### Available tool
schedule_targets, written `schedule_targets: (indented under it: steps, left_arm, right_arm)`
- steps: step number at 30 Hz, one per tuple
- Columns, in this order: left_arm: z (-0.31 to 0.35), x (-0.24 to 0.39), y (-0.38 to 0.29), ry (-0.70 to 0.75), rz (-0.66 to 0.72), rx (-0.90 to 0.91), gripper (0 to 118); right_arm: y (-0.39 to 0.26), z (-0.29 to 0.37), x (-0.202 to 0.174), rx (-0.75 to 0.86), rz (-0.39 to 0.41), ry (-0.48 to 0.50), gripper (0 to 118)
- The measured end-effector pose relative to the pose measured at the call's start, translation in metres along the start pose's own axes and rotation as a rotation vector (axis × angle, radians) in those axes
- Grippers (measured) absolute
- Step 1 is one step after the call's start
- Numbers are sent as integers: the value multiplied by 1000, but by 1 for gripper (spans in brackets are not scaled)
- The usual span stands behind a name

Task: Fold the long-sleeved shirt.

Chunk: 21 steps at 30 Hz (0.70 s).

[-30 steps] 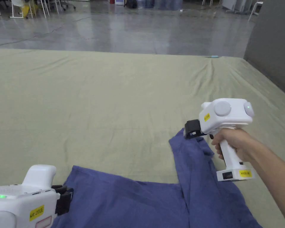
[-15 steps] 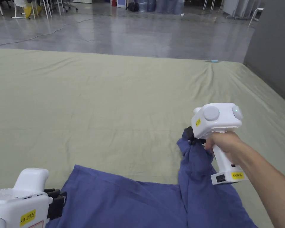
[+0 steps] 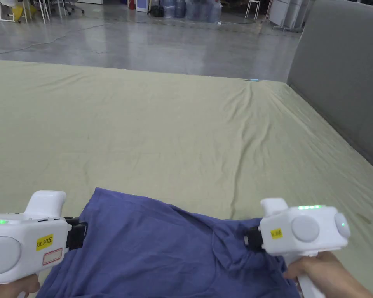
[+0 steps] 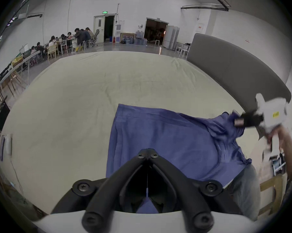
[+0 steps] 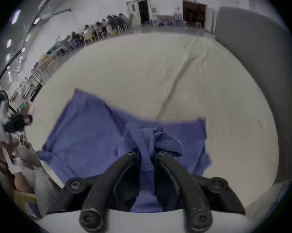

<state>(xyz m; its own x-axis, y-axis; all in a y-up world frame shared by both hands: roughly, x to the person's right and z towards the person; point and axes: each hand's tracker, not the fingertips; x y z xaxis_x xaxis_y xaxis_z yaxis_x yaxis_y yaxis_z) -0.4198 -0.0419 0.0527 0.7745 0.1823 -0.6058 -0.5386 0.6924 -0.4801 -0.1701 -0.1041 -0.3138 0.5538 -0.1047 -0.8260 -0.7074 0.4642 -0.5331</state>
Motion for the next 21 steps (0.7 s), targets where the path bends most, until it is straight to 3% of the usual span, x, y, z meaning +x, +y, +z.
schedule_targets:
  steps: [2, 3, 4, 5, 9, 12, 14, 15, 16, 19, 21]
  left_arm:
    - [5, 3, -4, -8, 1, -5, 0]
    - [8, 4, -5, -6, 1, -4, 0]
    - [11, 6, -7, -5, -3, -4, 0]
    - [14, 6, -8, -4, -8, -4, 0]
    - [22, 8, -10, -1, -13, -8, 0]
    - [30, 8, -13, 1, -14, 3, 0]
    - [33, 9, -15, 0, -12, 9, 0]
    - [34, 9, -17, -1, -12, 8, 0]
    - [32, 10, -18, -4, -12, 6, 0]
    - [27, 10, -20, -9, -9, -4, 0]
    - [19, 9, -13, -18, -14, -20, 0]
  right_arm:
    - [-20, -16, -1, -71, -21, -19, 31]
    - [-27, -19, 1, -84, -33, -15, 59]
    - [-31, -15, 3, -40, -53, 21, 75]
    - [-34, -10, 2, -6, -57, 50, 82]
    - [-31, 28, -4, 12, -37, -29, 82]
    - [-35, 77, 3, 164, -67, 45, 82]
    - [-41, 103, 7, 207, -85, 61, 73]
    - [-45, 110, 10, 214, -84, 55, 40]
    - [-48, 108, 12, 208, -79, 32, 1]
    - [-50, 98, 21, 139, -41, 29, 0]
    - [-47, 93, 25, 143, -56, 10, 0]
